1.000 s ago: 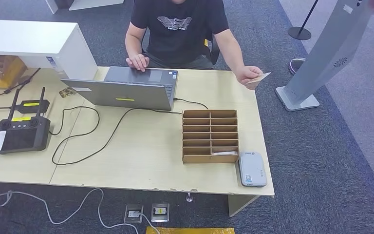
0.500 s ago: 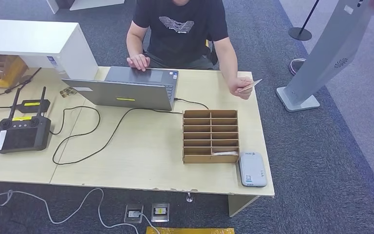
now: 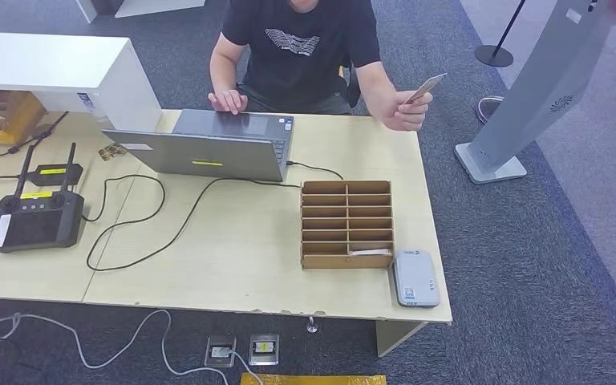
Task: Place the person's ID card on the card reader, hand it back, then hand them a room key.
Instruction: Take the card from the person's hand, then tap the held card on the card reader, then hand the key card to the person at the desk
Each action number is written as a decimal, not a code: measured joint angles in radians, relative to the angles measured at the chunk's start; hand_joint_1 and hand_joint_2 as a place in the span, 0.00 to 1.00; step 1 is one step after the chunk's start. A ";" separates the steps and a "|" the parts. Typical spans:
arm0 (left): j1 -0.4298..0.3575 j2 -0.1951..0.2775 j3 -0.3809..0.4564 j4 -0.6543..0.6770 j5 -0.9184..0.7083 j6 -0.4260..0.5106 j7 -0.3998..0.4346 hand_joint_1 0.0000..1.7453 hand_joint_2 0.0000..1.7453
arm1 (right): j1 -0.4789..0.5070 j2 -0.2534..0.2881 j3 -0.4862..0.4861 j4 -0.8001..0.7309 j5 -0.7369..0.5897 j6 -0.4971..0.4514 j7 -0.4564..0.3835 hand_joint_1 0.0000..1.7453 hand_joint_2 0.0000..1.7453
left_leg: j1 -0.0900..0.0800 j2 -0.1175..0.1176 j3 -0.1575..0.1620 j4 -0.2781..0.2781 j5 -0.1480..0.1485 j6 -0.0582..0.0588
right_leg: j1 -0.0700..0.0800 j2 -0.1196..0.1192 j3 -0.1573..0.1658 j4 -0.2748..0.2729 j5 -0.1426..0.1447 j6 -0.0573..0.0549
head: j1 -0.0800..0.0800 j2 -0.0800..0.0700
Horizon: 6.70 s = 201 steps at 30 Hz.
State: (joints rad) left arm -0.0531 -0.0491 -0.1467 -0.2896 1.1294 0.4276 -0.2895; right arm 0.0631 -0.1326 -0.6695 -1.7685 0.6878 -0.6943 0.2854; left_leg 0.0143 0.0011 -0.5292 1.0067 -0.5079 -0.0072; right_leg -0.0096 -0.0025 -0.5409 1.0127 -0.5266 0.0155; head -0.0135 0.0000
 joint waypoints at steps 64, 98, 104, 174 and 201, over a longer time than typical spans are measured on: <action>-0.003 0.064 -0.258 0.015 -0.025 -0.113 0.101 0.00 0.00 | -0.634 -0.560 1.717 0.093 0.338 0.680 0.375 0.50 1.00 | 0.000 -0.007 -0.002 0.000 0.002 0.000 | 0.001 -0.007 -0.001 0.001 0.000 0.000 | 0.000 0.000; -0.005 0.079 -0.376 0.014 0.053 -0.109 0.101 0.00 0.00 | -0.563 -0.483 1.726 0.274 0.293 0.656 0.343 1.00 1.00 | 0.000 -0.007 -0.002 0.000 0.002 0.000 | 0.001 -0.007 -0.002 0.001 0.000 0.000 | 0.000 0.000; -0.006 0.083 -0.404 0.014 0.059 -0.112 0.101 0.00 0.00 | -0.551 -0.429 1.739 0.361 0.257 0.654 0.328 1.00 1.00 | 0.001 -0.007 -0.002 0.000 0.002 0.000 | 0.001 -0.007 -0.002 0.001 0.000 0.000 | 0.000 0.000; -0.052 0.107 -0.981 -0.202 0.163 0.050 0.142 0.00 0.00 | -0.717 -0.208 1.717 0.351 0.372 0.569 0.216 1.00 1.00 | 0.001 -0.004 -0.002 0.000 0.002 0.000 | 0.001 -0.003 -0.002 0.001 0.000 0.000 | 0.000 0.000; -0.056 0.123 -1.059 -0.275 0.130 0.077 0.174 0.00 0.00 | -0.734 -0.080 1.760 0.581 0.439 0.576 0.240 0.00 0.00 | 0.001 -0.004 -0.002 0.000 0.002 0.000 | 0.001 -0.003 -0.003 0.001 0.000 0.000 | 0.000 0.000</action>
State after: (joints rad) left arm -0.1091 0.0740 -1.2061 -0.5650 1.2593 0.5044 -0.1158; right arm -0.6714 -0.2129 1.0905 -1.1874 1.1271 -0.1179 0.5251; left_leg 0.0152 -0.0032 -0.5313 1.0070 -0.5058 -0.0073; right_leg -0.0085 -0.0054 -0.5437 1.0137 -0.5263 0.0151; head -0.0133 0.0000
